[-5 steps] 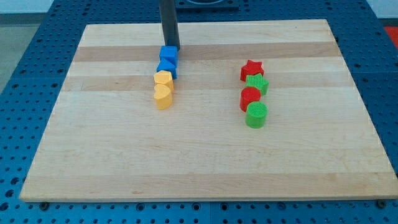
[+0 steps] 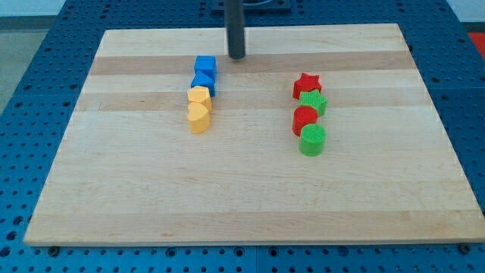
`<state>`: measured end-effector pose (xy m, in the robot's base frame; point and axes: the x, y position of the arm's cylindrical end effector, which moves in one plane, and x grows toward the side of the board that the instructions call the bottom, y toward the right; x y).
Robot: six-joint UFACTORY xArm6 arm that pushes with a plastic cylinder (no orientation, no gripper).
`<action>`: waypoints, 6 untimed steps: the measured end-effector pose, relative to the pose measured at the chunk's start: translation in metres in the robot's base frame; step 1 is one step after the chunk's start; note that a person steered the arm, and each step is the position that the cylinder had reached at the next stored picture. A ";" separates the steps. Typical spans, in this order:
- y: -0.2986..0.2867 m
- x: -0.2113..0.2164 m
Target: Move arm away from blue cube
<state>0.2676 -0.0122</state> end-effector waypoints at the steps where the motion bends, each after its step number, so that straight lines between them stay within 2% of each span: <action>1: 0.018 -0.001; 6: 0.013 -0.011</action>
